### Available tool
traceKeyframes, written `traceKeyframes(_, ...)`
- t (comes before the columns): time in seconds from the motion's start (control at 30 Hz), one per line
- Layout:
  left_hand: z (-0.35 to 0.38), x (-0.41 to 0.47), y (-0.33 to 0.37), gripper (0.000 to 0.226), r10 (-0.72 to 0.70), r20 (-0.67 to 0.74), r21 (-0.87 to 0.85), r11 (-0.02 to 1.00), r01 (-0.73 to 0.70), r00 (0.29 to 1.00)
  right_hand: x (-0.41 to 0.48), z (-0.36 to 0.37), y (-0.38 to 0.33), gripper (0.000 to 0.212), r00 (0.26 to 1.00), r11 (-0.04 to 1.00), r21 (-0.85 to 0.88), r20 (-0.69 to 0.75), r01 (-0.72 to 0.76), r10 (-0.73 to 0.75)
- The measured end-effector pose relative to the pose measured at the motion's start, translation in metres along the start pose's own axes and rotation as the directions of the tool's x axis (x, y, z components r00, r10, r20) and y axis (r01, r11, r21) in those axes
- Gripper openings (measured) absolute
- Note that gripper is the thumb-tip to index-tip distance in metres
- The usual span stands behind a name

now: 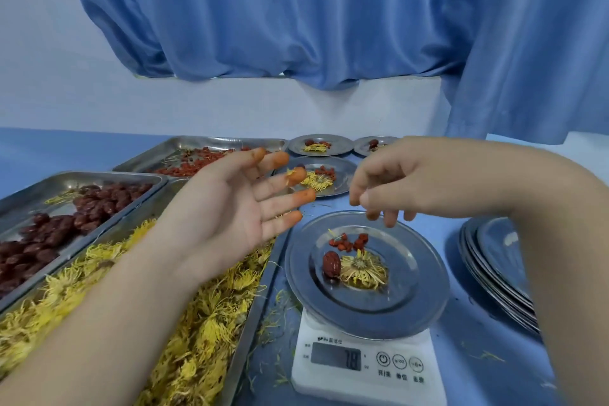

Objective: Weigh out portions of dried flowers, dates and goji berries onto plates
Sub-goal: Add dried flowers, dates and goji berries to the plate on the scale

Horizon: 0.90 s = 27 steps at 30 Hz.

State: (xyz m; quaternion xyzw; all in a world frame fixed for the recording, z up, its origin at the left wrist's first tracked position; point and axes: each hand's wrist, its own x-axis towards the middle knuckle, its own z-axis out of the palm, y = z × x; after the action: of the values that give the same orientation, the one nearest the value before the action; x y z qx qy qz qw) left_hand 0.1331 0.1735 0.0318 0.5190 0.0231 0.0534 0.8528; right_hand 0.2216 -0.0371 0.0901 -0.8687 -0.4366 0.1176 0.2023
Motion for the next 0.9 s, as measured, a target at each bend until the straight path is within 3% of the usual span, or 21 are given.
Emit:
traceKeyframes(0.13,0.008,-0.010,-0.024,0.016,0.002,-0.096,-0.146,0.989,-0.016,0.995,-0.020,-0.006,-0.008,0.016,0.995,0.994,-0.052,-0.043,-0.093,0.091)
traceKeyframes(0.3,0.024,-0.016,-0.053,0.015,0.120,-0.306,-0.055,0.988,-0.143,0.944,-0.056,-0.007,-0.017,0.034,0.970,0.961,-0.187,-0.171,-0.203,0.171)
traceKeyframes(0.43,0.027,-0.019,-0.058,0.017,0.277,-0.406,0.085,0.960,-0.266,0.871,-0.073,0.021,-0.004,0.023,0.969,0.959,-0.202,-0.189,-0.197,0.159)
traceKeyframes(0.53,0.022,-0.022,-0.061,0.020,0.373,-0.412,0.175,0.928,-0.329,0.831,-0.077,0.061,0.025,0.008,0.924,0.953,-0.190,-0.347,-0.235,0.159)
traceKeyframes(0.63,0.017,-0.023,-0.066,0.024,0.397,-0.412,0.253,0.915,-0.315,0.820,-0.081,0.097,0.060,0.018,0.799,0.961,-0.043,-0.566,-0.273,0.202)
traceKeyframes(0.7,0.015,-0.022,-0.069,0.028,0.385,-0.418,0.314,0.911,-0.266,0.823,-0.080,0.111,0.075,0.024,0.728,0.949,0.150,-0.612,-0.277,0.309)
traceKeyframes(0.8,0.016,-0.021,-0.073,0.032,0.363,-0.418,0.376,0.903,-0.205,0.833,-0.074,0.119,0.083,0.026,0.717,0.866,0.421,-0.512,-0.270,0.473)
traceKeyframes(0.9,0.019,-0.020,-0.074,0.034,0.328,-0.393,0.394,0.904,-0.165,0.859,-0.072,0.122,0.084,0.022,0.756,0.794,0.541,-0.386,-0.278,0.528)
